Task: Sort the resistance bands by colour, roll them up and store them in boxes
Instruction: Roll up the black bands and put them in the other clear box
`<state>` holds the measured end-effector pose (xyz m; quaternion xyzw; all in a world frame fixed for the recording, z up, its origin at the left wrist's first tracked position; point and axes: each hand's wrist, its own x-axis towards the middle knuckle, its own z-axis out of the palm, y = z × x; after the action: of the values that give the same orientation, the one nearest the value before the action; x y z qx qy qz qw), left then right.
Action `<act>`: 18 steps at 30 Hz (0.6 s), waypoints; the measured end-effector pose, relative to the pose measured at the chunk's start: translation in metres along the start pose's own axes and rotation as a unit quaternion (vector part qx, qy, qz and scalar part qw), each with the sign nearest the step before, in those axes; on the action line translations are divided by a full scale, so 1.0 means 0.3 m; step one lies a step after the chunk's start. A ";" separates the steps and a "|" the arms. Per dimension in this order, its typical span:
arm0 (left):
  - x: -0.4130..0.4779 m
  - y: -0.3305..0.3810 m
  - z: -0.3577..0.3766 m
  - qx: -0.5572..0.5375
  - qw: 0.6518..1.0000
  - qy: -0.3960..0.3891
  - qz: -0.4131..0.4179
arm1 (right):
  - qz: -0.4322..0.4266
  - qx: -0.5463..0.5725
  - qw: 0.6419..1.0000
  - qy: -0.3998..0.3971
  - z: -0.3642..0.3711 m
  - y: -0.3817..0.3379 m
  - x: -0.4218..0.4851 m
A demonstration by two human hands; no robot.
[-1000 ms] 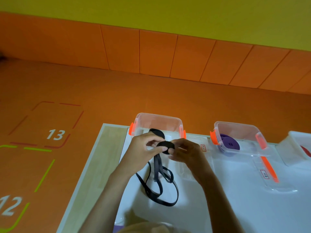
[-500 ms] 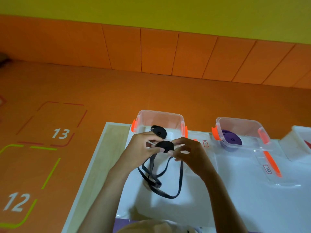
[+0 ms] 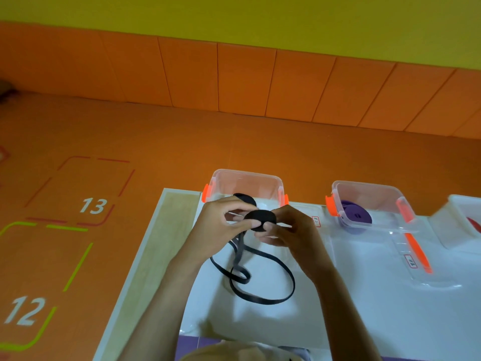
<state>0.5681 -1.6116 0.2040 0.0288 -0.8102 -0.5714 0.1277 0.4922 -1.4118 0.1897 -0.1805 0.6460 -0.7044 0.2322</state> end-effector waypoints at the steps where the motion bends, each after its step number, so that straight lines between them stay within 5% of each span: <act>1: 0.000 0.001 0.001 -0.022 1.000 0.015 -0.006 | -0.006 0.029 1.000 0.004 0.000 0.003 -0.002; 4: -0.001 -0.013 -0.020 -0.038 0.998 0.022 -0.043 | 0.003 0.057 0.998 -0.016 -0.005 0.009 -0.005; 8: -0.010 -0.032 -0.039 0.018 0.998 -0.028 -0.047 | -0.004 -0.148 0.989 -0.022 -0.026 0.005 0.017; 14: -0.012 -0.040 -0.015 -0.087 0.994 0.030 -0.063 | 0.003 0.019 1.000 0.011 -0.008 0.020 0.026; 18: -0.002 -0.051 -0.028 -0.017 0.997 -0.007 -0.071 | 0.042 -0.033 0.998 -0.026 -0.005 0.048 0.032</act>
<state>0.5692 -1.6245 0.1922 0.0800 -0.7972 -0.5929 0.0814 0.4848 -1.4166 0.1748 -0.1789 0.6695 -0.6674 0.2726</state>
